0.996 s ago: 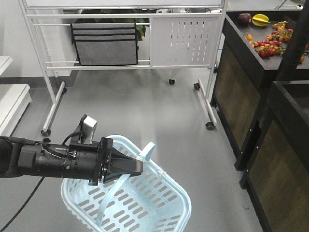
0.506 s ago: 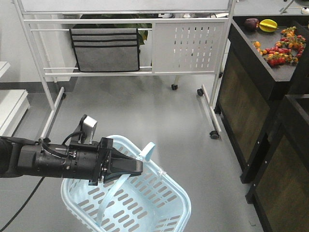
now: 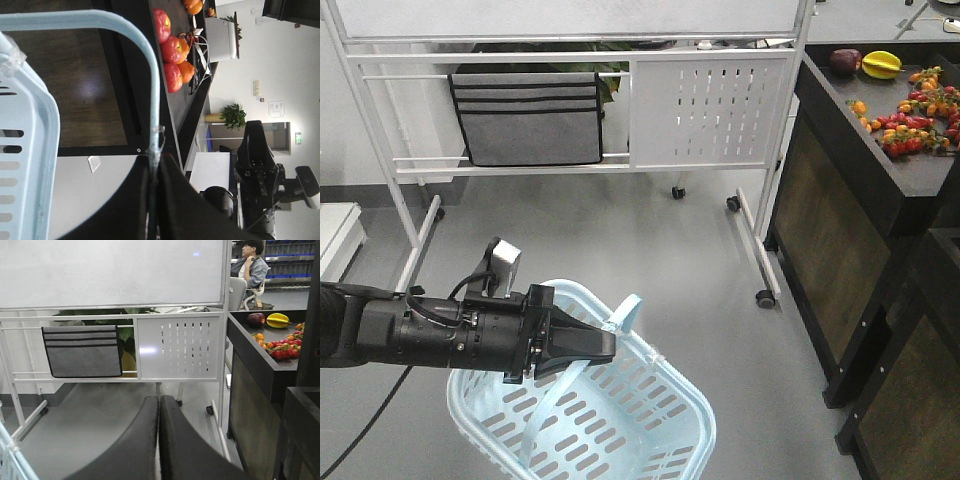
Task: Place coke in basket with both arms
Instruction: 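Drive the base away from the shelf, holding the basket in the left gripper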
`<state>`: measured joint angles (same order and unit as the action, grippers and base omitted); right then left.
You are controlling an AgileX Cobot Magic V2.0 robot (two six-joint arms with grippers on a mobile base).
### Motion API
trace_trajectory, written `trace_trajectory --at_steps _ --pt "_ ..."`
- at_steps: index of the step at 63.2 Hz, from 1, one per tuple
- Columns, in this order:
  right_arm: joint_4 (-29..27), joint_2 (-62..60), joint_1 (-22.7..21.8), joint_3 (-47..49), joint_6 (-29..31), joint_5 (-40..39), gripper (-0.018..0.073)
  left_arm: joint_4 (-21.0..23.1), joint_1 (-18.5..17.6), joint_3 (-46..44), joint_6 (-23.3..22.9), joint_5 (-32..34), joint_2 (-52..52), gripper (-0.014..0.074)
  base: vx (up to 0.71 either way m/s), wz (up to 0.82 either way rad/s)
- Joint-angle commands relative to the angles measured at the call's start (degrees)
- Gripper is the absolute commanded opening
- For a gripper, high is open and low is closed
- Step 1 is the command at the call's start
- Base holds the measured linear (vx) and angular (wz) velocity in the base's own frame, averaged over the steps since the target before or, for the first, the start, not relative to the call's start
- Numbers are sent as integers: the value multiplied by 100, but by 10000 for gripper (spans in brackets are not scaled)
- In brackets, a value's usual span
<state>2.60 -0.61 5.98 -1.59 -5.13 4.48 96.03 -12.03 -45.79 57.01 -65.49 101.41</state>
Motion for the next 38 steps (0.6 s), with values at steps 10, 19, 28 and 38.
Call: trace_trajectory --at_steps 10,19,28,38 --pt "21 -102 -15 -65 29 -448 -10 591 -5 -93 37 -517 -291 -6 19 -1" --pt "21 -102 -15 -65 29 -448 -10 591 -5 -93 37 -517 -291 -6 19 0" --pt "21 -102 -15 -65 29 -448 -10 591 -5 -93 37 -517 -291 -6 19 1" --pt "21 -102 -15 -65 29 -448 -10 591 -5 -93 37 -517 -291 -6 18 0"
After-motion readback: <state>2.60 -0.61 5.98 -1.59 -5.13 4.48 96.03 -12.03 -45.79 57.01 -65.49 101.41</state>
